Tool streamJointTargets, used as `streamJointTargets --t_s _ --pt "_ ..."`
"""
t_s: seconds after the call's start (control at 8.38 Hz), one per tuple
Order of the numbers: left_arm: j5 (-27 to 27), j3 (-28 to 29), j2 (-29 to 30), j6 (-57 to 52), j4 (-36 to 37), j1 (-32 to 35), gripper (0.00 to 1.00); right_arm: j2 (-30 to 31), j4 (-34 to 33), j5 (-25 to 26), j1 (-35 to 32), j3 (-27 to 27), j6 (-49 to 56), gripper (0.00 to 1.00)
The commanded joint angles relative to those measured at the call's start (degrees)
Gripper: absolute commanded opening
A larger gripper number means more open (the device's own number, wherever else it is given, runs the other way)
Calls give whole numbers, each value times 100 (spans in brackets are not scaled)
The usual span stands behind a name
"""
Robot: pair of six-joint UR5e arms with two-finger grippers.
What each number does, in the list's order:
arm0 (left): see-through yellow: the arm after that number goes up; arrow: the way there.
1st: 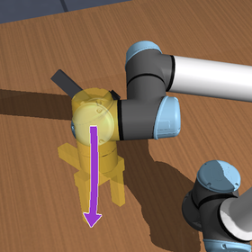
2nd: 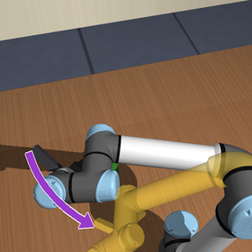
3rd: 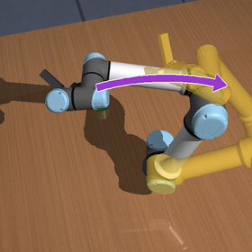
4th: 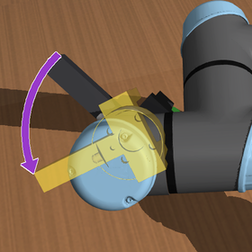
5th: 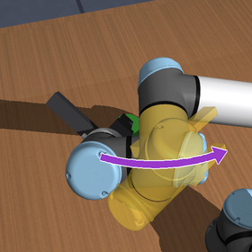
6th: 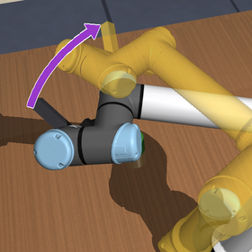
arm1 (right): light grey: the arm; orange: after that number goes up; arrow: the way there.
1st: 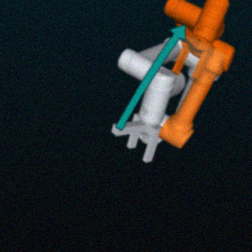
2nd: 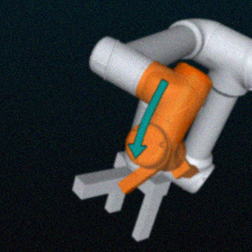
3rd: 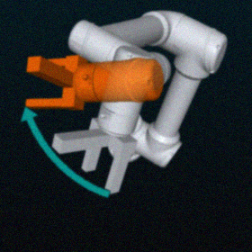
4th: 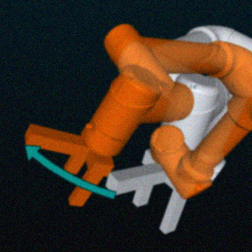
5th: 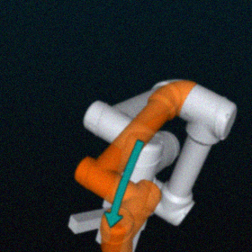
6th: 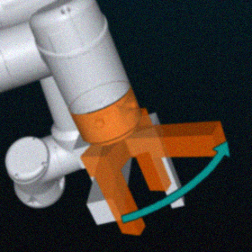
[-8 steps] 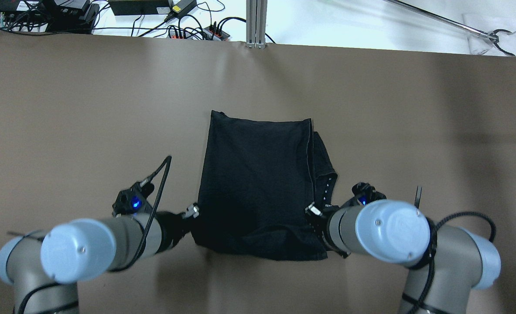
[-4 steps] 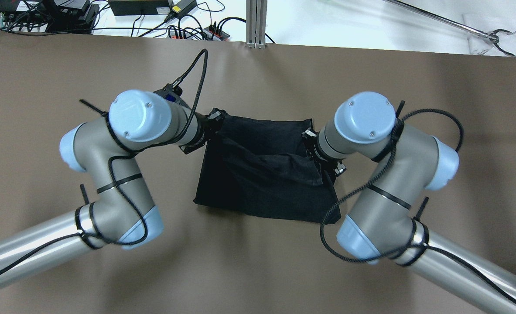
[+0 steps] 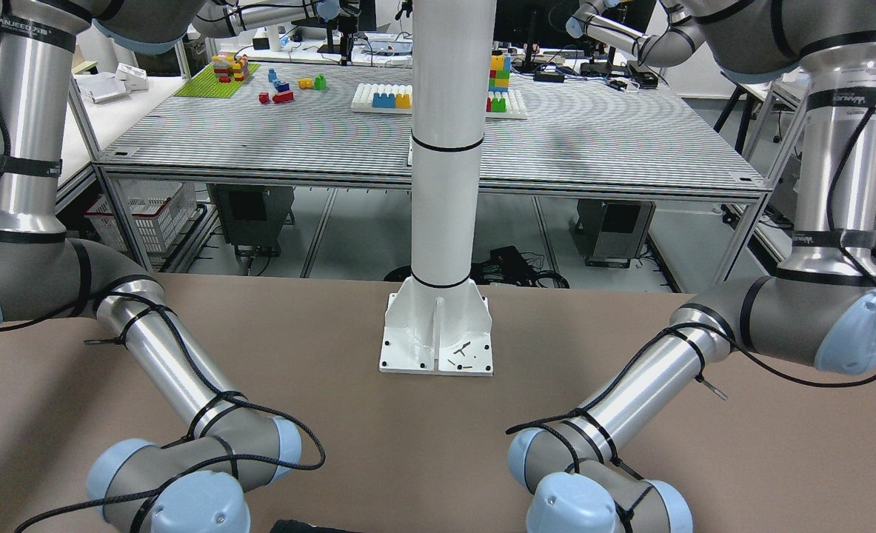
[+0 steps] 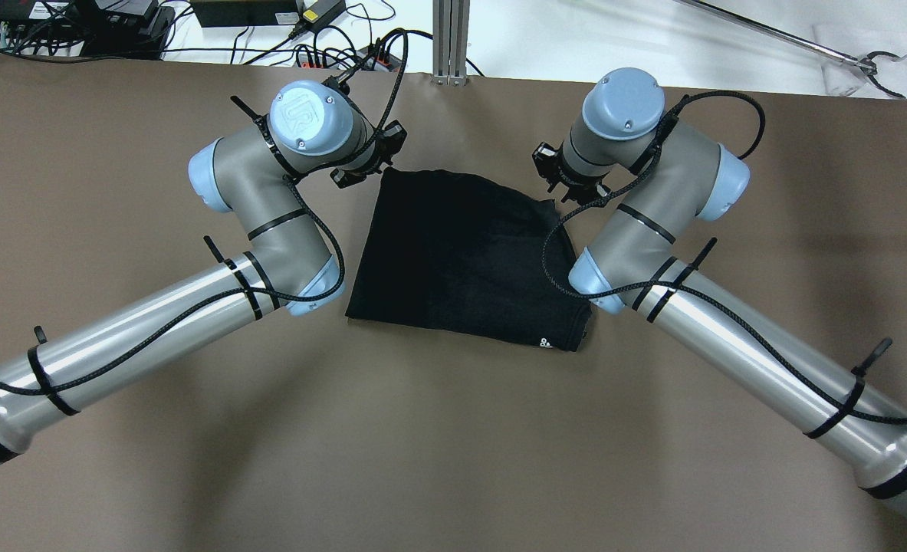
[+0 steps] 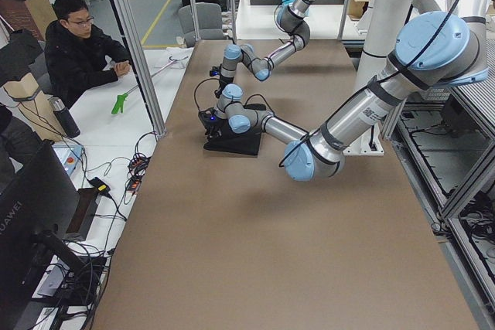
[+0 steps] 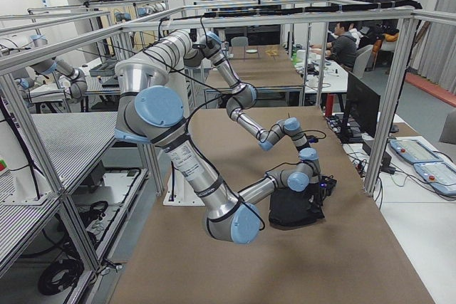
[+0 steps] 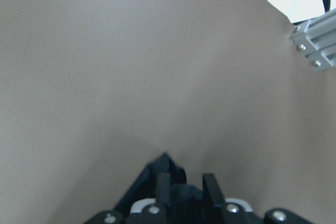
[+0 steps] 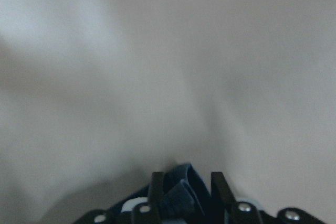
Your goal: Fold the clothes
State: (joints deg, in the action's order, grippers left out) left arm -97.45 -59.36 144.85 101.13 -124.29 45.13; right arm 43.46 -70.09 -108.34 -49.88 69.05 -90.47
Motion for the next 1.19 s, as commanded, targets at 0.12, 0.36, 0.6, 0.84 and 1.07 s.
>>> streamJointTargets --t_s 0.12,0.36,0.6,0.84,1.07 --pt "86 663 210 -603 -403 356 95 -241 364 -3 -452 -472 1304 95" --pt "34 558 201 -647 -403 469 95 -75 373 -3 -452 -244 1339 95" --pt "-386 339 -17 -1101 -325 750 95 381 364 -29 -452 213 1792 95" --pt "-441 -440 -839 -3044 269 1075 95 960 347 -108 -670 556 3570 95" --pt "-494 -1782 -2024 -5269 905 1689 95 1506 347 -117 -1414 549 5837 95"
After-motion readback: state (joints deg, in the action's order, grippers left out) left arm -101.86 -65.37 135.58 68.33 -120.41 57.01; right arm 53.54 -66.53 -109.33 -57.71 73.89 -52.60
